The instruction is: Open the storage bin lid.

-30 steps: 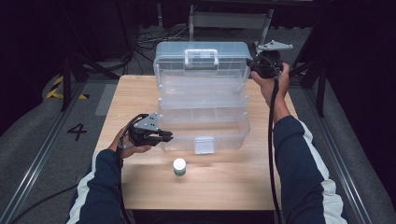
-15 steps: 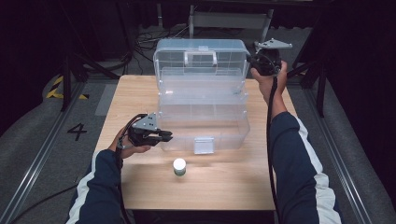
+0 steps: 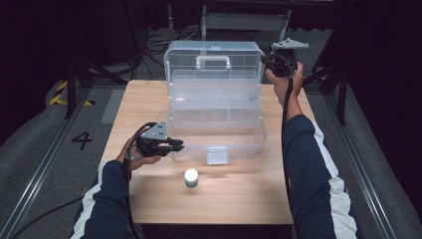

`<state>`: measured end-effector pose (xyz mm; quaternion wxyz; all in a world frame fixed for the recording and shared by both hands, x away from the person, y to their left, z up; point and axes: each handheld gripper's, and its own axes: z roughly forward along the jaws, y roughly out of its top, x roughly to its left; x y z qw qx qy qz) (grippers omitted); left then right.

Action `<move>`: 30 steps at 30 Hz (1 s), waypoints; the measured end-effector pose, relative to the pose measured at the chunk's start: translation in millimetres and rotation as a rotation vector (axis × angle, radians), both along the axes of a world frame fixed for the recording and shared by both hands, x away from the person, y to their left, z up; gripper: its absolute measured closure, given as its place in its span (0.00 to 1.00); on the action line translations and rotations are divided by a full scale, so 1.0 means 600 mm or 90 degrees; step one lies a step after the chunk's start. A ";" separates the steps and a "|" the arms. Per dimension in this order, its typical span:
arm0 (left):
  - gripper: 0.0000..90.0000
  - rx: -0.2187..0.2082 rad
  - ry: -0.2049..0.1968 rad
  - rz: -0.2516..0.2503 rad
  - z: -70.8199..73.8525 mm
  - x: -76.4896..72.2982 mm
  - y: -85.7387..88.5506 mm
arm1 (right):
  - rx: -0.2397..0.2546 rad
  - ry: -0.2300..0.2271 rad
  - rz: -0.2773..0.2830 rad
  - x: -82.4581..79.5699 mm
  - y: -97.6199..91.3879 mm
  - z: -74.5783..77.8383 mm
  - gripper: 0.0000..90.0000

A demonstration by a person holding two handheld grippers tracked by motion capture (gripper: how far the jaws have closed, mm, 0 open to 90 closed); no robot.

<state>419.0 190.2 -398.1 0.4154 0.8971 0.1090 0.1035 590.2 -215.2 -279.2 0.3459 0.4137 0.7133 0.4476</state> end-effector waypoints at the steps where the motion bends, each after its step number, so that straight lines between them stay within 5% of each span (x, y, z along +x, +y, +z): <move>1: 0.89 0.001 -0.001 0.002 0.000 0.000 0.000 | 0.002 0.004 -0.001 0.004 0.000 0.000 0.95; 30: 0.86 -0.028 -0.027 0.044 -0.009 -0.017 -0.001 | -0.013 0.037 -0.026 0.078 0.014 -0.021 0.94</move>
